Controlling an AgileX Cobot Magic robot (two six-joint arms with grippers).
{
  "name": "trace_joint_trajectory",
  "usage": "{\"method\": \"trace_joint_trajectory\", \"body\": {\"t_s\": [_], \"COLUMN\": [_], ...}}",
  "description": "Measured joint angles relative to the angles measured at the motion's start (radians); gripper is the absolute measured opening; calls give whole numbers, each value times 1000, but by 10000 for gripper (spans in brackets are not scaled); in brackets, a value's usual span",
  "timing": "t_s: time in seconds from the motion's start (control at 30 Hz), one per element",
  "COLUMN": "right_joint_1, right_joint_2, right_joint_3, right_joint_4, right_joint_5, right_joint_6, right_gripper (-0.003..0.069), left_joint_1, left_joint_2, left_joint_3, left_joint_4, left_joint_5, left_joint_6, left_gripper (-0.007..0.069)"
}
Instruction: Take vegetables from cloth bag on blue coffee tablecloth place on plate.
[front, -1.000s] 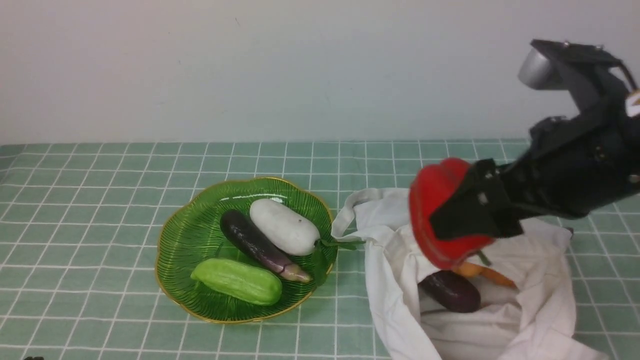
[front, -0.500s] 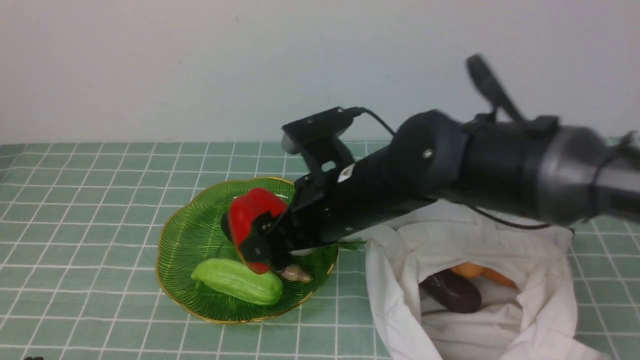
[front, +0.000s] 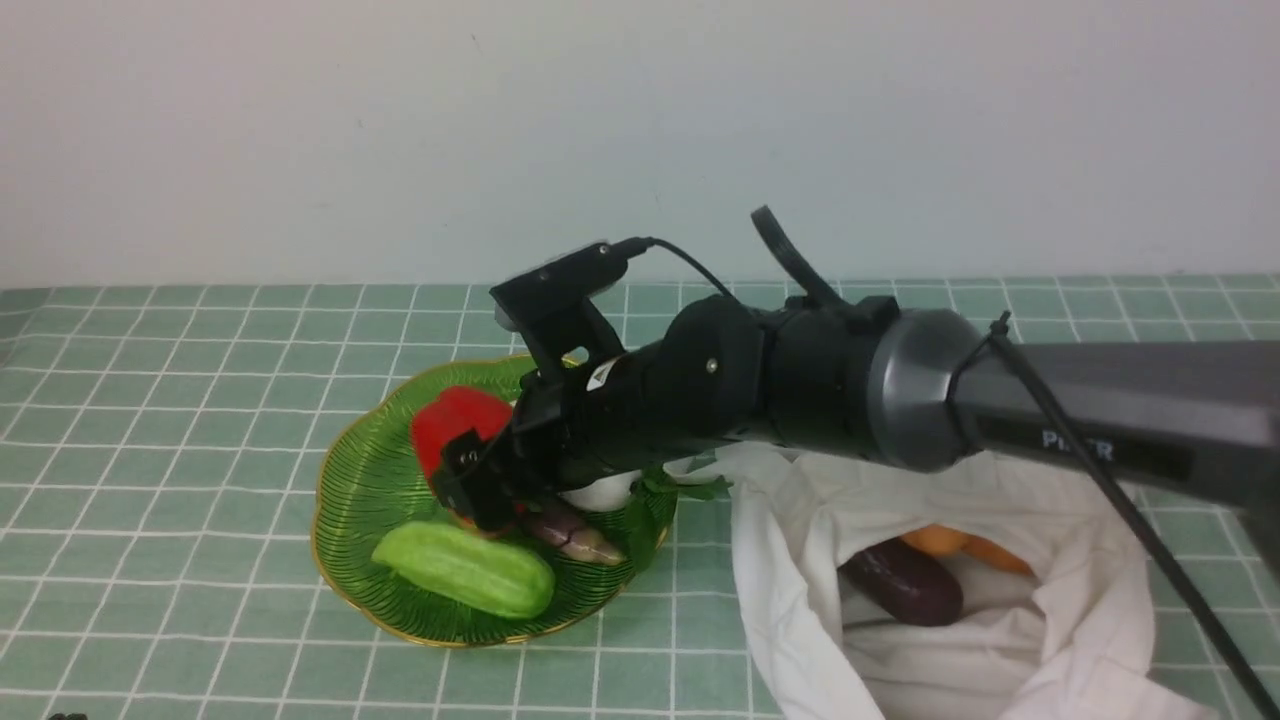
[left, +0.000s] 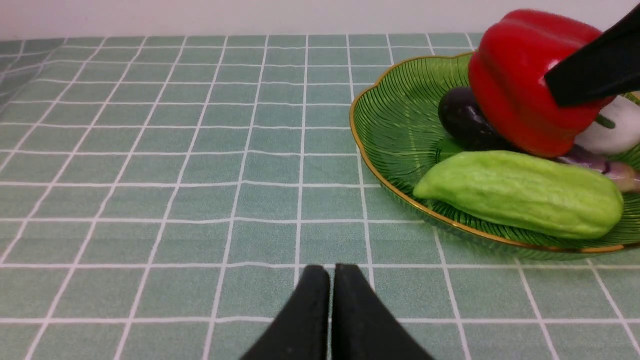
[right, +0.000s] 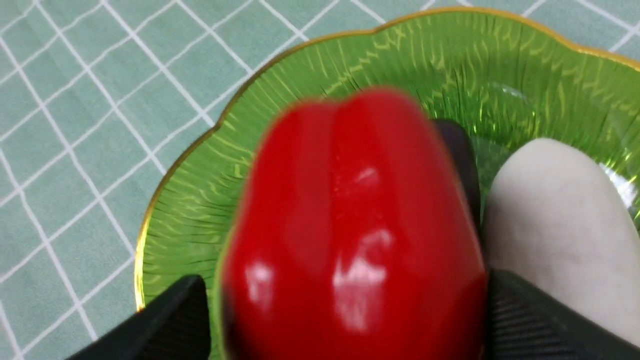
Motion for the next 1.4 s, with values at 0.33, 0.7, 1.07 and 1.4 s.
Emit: {"method": "trace_joint_trajectory", "body": {"t_s": [0.33,0.7,1.07,1.4], "right_joint_1": [-34,-163,-169,-169], "right_joint_2": [-18,-122,-413,-1063], "right_joint_3": [-105,-433,-464,202], "right_joint_4": [-19,-213,-545,-747], "right_joint_5": [183,803,867,788], "right_joint_6": [42,272,483,651], "right_gripper": [691,313,-12,-14], "left_joint_1": [0,0,0,0], "left_joint_2": [0,0,0,0], "left_joint_3": [0,0,0,0], "left_joint_4": [0,0,-1,-1], "left_joint_5": [0,0,0,0], "left_joint_6": [0,0,0,0], "left_gripper": [-8,-8,-8,-8]}}
